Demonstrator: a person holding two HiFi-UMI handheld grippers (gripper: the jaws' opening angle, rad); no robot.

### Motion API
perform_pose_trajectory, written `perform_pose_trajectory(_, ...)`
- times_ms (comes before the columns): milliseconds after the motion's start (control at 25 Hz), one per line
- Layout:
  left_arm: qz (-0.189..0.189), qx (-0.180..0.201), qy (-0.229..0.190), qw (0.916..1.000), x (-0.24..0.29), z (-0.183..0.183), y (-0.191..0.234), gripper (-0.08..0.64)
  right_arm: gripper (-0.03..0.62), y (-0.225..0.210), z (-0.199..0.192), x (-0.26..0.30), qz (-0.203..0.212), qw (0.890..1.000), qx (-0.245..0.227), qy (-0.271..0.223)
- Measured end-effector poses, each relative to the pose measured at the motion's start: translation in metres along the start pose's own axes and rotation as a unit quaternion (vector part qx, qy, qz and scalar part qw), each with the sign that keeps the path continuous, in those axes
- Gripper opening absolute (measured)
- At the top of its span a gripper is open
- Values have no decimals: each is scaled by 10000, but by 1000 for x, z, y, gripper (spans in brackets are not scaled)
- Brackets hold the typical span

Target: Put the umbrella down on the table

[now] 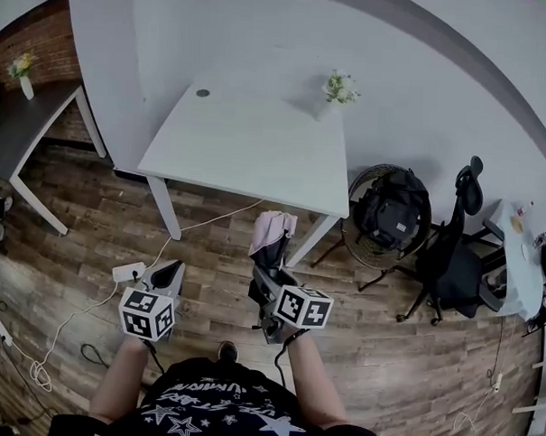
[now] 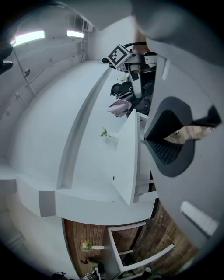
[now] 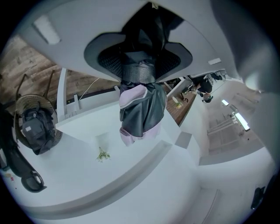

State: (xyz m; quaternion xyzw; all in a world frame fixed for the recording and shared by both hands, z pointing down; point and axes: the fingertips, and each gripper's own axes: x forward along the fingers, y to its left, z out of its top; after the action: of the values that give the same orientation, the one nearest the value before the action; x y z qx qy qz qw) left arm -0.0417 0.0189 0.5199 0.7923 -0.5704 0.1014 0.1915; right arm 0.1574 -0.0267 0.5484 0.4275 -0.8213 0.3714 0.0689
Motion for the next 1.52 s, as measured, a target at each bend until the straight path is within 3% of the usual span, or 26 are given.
perform_pose_trajectory(680, 33, 20, 70, 10000, 65, 27, 14, 3, 239, -33, 32, 54, 99, 9995, 237, 189)
perform_pose_trajectory(1520, -486, 83, 186, 9986, 201, 105, 133, 3, 239, -31, 115, 212, -271, 9979, 575, 160)
